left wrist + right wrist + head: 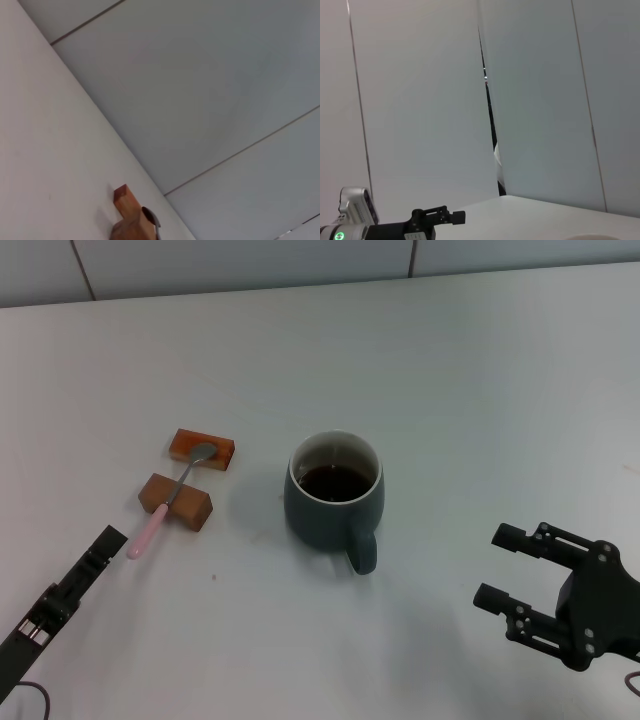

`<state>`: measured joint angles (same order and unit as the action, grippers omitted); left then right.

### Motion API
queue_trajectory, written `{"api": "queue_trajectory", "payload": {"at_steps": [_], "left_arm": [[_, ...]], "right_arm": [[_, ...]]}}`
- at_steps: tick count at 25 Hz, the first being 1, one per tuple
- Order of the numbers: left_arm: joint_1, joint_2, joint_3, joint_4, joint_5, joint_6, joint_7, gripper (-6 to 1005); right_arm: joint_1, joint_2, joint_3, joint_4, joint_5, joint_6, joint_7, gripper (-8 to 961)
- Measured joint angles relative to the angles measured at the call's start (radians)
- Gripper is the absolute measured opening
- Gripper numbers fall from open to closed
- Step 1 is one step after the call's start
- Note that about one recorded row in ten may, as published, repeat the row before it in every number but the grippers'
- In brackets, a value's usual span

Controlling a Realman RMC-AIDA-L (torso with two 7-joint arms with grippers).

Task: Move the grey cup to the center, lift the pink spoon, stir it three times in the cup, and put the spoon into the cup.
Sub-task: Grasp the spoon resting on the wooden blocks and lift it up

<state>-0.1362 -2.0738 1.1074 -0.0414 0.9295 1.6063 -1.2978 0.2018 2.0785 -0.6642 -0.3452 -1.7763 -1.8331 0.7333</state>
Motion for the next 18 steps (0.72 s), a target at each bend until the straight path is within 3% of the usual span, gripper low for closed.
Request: {"api": "queue_trajectory", "payload": {"at_steps": [18], "left_arm": [[-0.021, -0.001, 0.005, 0.001, 0.008, -0.055, -0.007, 769]], "right_arm": [[0.004, 0.000, 0.000, 0.000, 0.000, -0.008, 0.012, 666]]}}
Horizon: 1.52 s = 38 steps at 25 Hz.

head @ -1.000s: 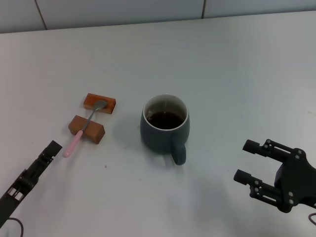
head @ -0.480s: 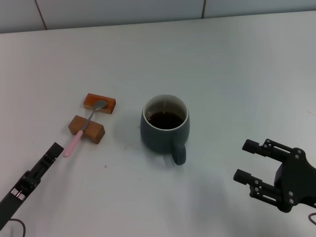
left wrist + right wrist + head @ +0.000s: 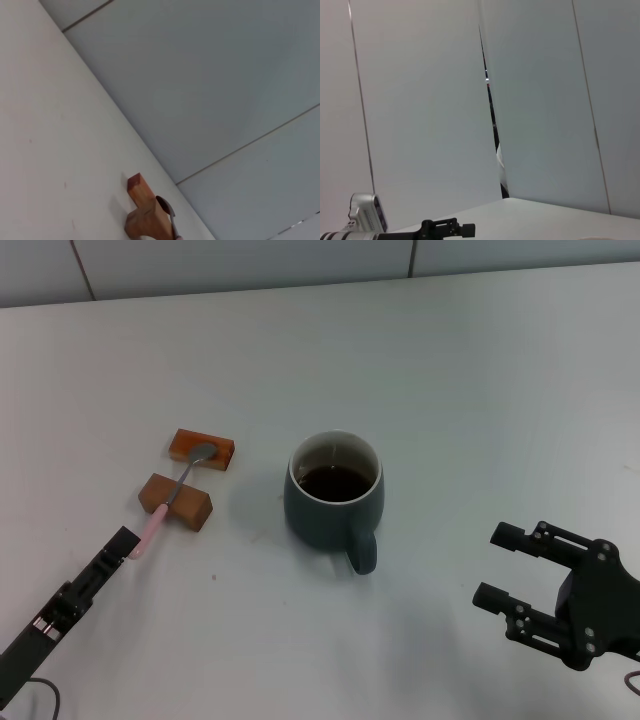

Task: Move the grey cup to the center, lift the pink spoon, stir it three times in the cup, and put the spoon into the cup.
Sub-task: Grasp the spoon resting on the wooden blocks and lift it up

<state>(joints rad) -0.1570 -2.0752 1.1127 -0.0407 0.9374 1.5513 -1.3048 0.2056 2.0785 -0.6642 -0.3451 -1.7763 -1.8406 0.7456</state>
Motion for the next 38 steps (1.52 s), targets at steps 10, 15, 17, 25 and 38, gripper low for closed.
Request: {"api": "queue_trajectory", "payload": {"at_steps": [10, 15, 17, 25, 38], "left_arm": [[-0.020, -0.003, 0.002, -0.015, 0.006, -0.019, -0.002, 767], [-0.027, -0.003, 0.002, -0.015, 0.008, -0.026, -0.004, 766], [-0.034, -0.003, 0.002, -0.020, 0.008, -0.028, -0.005, 765], [-0.057, -0.003, 0.002, -0.038, 0.012, -0.029, -0.007, 764], [-0.074, -0.003, 0.003, -0.039, 0.016, -0.057, -0.025, 761]], "right_arm": [[-0.001, 0.000, 0.000, 0.000, 0.000, 0.000, 0.000, 666], [-0.003, 0.000, 0.000, 0.000, 0.000, 0.002, 0.000, 666], [-0.003, 0.000, 0.000, 0.000, 0.000, 0.003, 0.000, 666], [-0.005, 0.000, 0.000, 0.000, 0.000, 0.006, 0.000, 667], [-0.002, 0.000, 0.000, 0.000, 0.000, 0.006, 0.000, 667]]}}
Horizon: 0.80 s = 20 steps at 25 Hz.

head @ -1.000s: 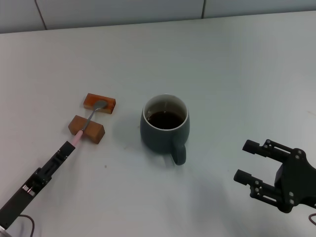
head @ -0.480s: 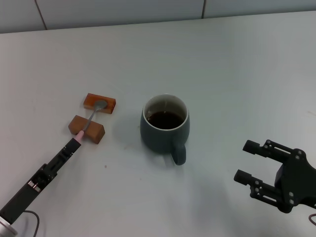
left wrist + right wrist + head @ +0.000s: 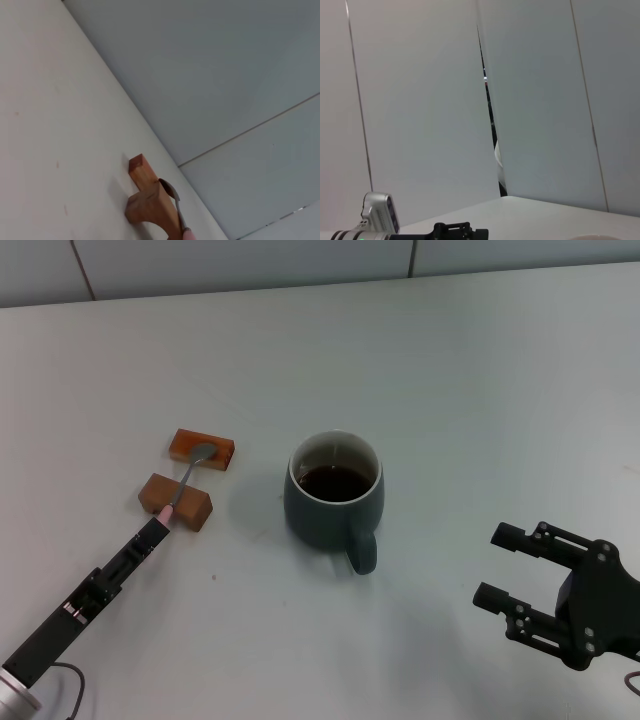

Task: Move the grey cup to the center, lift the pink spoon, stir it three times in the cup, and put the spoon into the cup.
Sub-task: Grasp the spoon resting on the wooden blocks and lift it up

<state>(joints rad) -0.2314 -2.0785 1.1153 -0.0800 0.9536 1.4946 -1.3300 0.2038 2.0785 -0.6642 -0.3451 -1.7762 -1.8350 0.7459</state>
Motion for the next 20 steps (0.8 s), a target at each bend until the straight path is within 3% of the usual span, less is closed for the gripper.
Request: {"api": "queue_trajectory", "payload": {"at_steps": [20], "left_arm": [[-0.050, -0.001, 0.009, -0.027, 0.002, -0.026, -0.012, 758]], "right_arm": [[0.008, 0.000, 0.000, -0.001, 0.000, -0.003, 0.010, 666]]}}
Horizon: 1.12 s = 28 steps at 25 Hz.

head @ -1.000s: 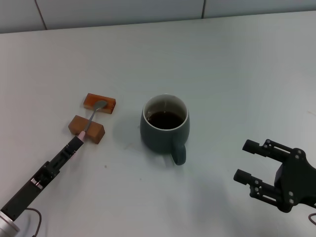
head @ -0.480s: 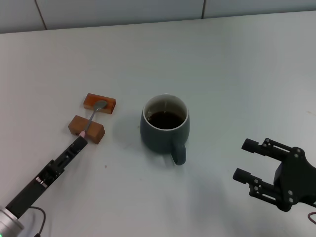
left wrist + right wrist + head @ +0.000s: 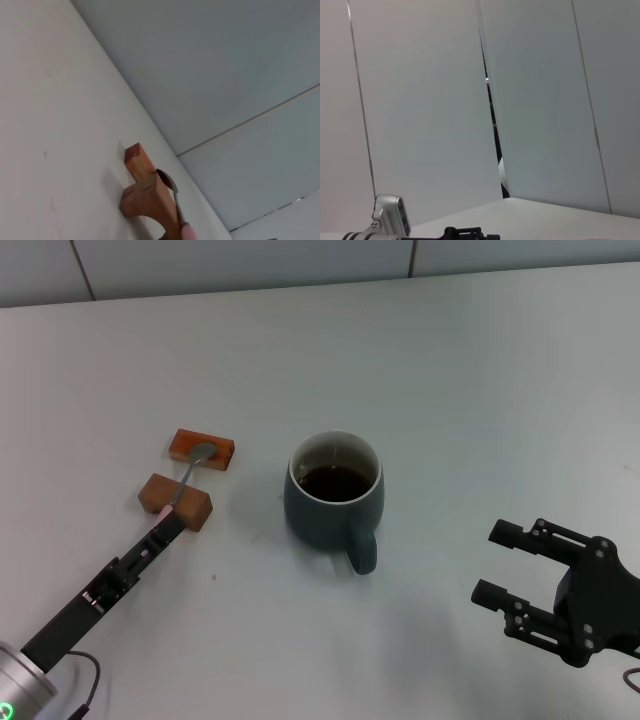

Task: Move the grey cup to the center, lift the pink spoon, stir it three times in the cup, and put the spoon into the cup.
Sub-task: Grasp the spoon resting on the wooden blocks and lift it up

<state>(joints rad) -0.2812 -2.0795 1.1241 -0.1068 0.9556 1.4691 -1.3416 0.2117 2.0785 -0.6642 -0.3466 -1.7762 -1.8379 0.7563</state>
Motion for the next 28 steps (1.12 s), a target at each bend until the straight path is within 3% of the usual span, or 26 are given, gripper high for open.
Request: {"api": "queue_trajectory", "payload": {"at_steps": [8, 13, 24, 28], "left_arm": [[-0.011, -0.001, 0.001, -0.001, 0.000, -0.009, -0.012, 756], [-0.016, -0.001, 0.002, -0.001, 0.000, -0.013, -0.022, 628], [-0.023, -0.001, 0.003, -0.010, 0.000, -0.026, -0.046, 623], [-0.024, -0.001, 0.003, -0.010, 0.000, -0.026, -0.047, 576]], "right_arm": [[0.005, 0.000, 0.000, 0.000, 0.000, -0.002, 0.001, 666], [0.006, 0.000, 0.000, 0.000, 0.000, -0.003, 0.002, 666], [0.013, 0.000, 0.000, 0.000, 0.000, -0.004, 0.002, 666], [0.019, 0.000, 0.000, 0.000, 0.000, -0.004, 0.002, 667]]}}
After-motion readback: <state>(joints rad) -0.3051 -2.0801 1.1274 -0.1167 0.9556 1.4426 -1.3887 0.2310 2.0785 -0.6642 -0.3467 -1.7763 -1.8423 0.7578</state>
